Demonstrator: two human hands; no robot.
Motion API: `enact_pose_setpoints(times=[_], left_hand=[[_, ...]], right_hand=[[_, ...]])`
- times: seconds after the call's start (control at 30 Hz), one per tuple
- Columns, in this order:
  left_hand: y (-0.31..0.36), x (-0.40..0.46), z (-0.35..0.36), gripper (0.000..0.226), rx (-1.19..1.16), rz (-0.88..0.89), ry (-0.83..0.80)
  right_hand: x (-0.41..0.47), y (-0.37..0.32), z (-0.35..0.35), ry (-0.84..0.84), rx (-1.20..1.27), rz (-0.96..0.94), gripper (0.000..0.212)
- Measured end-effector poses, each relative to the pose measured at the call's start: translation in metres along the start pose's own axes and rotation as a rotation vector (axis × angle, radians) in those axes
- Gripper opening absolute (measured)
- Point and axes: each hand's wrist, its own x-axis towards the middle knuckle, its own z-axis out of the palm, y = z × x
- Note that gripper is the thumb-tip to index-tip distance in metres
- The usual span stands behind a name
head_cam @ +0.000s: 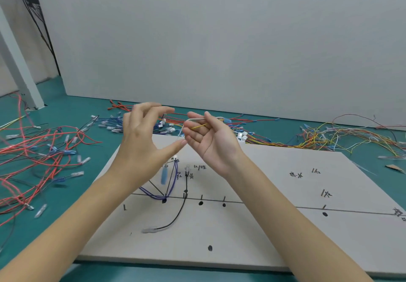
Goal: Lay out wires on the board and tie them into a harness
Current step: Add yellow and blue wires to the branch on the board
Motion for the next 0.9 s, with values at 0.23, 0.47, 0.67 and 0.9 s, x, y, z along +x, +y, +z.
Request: enact_pose_setpoints(times=[0.23,0.47,0.67,0.9], left_hand=[[0.004,-0.004,-0.004,0.051,-0.379,-0.213,-0.333],[0.002,-0.017,-0.004,0.035,-0.578,-0.463,-0.335],[-0.007,-0.030,-0.017,0.033,-0.699,-0.618,-0.214],[-0.011,-0.038,-0.031,0.028,-0.807,-0.776,-0.349]], right_hand=[[-0.006,0.006,-0.002,-0.018,-0.312,0.009,0.049],[-0.004,0.005,-0.014,0.092,-0.537,0.014,0.038],[0.002,0.002,-0.023,0.085,-0.286,0.023,0.006],[0.003,-0.006,-0.027,-0.019,-0.346,-0.066,0.014]])
